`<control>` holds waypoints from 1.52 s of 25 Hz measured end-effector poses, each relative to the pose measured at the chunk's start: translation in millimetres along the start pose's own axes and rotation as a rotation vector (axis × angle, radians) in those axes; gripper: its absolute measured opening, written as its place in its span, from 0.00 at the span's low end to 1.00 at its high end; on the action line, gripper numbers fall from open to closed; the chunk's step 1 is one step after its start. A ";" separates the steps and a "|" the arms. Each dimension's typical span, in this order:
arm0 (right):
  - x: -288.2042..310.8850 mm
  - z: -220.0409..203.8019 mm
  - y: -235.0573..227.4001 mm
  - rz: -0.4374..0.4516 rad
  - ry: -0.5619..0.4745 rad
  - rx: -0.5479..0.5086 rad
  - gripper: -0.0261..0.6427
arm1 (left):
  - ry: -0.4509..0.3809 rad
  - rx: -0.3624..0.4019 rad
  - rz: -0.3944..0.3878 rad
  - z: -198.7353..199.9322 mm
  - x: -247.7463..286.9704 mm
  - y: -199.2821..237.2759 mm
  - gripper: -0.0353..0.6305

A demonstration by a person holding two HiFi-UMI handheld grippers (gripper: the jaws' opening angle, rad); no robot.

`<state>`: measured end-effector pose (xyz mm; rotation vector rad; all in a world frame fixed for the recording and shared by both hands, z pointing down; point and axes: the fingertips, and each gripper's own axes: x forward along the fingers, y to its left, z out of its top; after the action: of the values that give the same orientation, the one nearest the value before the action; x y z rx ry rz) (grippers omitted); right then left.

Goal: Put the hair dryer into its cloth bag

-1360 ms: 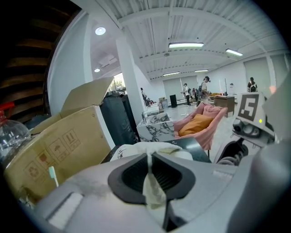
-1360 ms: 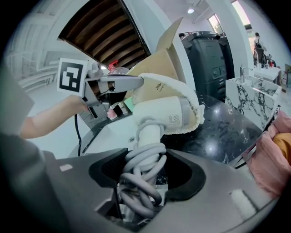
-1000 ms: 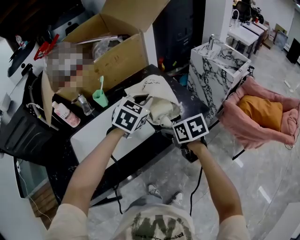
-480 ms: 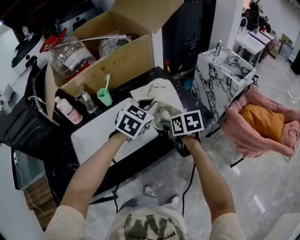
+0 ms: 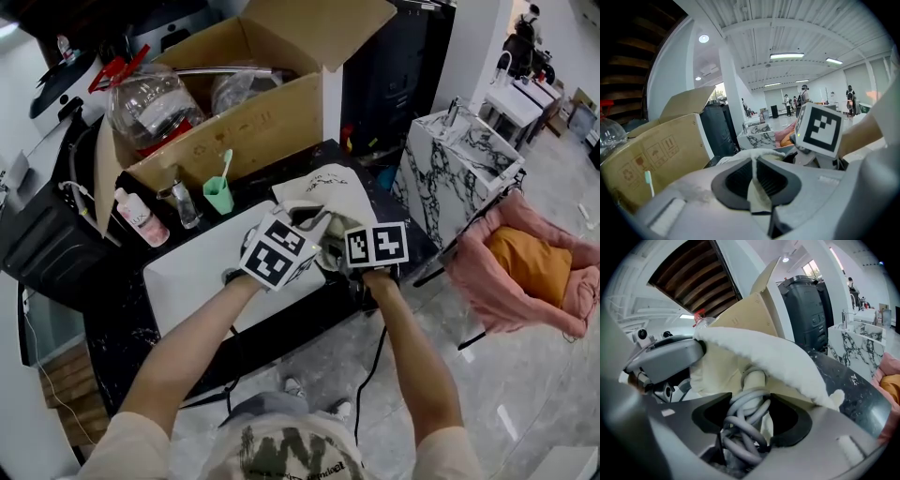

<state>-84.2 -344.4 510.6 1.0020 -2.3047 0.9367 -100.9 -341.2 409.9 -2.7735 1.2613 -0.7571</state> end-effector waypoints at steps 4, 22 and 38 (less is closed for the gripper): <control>11.5 9.8 -4.9 -0.008 -0.013 0.011 0.42 | -0.010 -0.002 -0.017 -1.9 2.6 2.2 0.11; 44.8 45.5 -31.4 -0.015 -0.124 0.176 0.42 | -0.014 0.037 -0.078 -13.0 7.1 -4.1 0.11; 43.6 43.4 -36.4 -0.054 -0.149 0.086 0.48 | -0.007 0.022 -0.056 -18.7 10.8 -5.1 0.11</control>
<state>-89.7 -414.4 523.9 1.2011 -2.3625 0.9763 -99.2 -341.8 432.0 -2.8019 1.1716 -0.7592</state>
